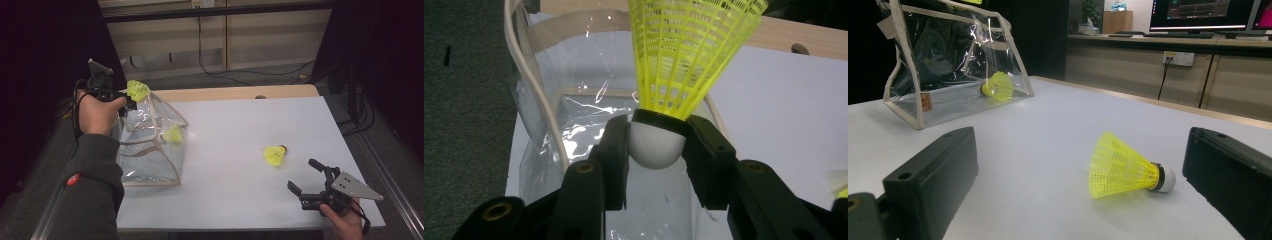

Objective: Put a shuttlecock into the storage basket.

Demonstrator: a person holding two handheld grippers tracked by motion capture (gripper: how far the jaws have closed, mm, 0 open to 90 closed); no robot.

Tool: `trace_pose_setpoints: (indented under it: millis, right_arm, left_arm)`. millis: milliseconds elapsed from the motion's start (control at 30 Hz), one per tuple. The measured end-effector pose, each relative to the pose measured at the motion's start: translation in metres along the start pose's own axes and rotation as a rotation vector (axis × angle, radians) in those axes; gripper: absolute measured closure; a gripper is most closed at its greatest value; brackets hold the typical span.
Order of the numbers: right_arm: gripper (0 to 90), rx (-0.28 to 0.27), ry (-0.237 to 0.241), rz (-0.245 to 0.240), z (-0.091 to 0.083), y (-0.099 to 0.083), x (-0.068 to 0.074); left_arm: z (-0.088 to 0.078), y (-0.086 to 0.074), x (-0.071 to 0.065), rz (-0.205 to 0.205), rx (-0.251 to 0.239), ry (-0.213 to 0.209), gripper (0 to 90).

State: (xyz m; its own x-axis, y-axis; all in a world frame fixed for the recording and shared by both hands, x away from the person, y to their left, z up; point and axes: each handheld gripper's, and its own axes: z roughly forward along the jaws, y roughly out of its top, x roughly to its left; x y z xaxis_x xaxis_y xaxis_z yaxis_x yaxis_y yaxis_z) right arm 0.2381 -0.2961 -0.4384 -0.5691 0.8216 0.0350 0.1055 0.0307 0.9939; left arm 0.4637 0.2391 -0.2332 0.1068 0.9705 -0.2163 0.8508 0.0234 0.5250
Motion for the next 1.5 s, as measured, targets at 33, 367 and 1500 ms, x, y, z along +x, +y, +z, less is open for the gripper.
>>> trace_pose_setpoints:
  millis: [33, 367, 1500]
  right_arm:
    - [1.0, 0.0, 0.0, 0.0, 0.0, 0.0, 0.0]
    - [1.0, -0.001, 0.0, 0.0, 0.0, 0.0, 0.0]
    - [1.0, 0.001, -0.002, -0.002, 0.0, 0.0, 0.0]
  left_arm:
    - [0.001, 0.0, 0.0, -0.004, -0.002, 0.003, 63.3]
    - [0.013, -0.001, 0.003, -0.014, -0.009, 0.02, 62.9]
    - [-0.006, 0.0, -0.025, 0.135, -0.001, -0.101, 39.8]
